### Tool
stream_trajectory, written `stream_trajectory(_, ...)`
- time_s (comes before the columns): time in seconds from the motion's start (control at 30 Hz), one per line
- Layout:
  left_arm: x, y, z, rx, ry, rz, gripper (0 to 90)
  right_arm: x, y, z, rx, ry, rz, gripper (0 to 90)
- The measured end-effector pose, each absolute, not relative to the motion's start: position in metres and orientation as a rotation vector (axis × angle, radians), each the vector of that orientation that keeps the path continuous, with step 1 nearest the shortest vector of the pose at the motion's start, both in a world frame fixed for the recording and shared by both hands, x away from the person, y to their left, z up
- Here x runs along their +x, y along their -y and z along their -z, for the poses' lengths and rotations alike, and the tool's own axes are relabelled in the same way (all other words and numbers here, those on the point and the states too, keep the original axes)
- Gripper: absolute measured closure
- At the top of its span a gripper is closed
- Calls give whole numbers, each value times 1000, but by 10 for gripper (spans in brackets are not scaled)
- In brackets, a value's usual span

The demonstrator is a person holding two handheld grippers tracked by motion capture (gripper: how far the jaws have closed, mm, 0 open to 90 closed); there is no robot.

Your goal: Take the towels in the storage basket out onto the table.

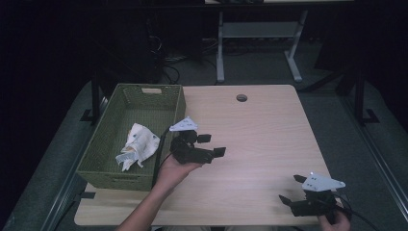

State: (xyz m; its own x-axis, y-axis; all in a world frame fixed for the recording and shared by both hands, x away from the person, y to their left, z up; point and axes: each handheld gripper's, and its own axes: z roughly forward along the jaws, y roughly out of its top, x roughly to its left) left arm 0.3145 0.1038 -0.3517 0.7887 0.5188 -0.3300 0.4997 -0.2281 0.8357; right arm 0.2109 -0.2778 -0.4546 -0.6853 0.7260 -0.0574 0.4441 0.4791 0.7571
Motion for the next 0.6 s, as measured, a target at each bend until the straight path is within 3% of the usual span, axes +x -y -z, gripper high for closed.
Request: stream_trajectory(0.6, 320, -144, 326, 1804, -805, -92, 200, 210, 276, 454, 971, -2361, -1045, 140)
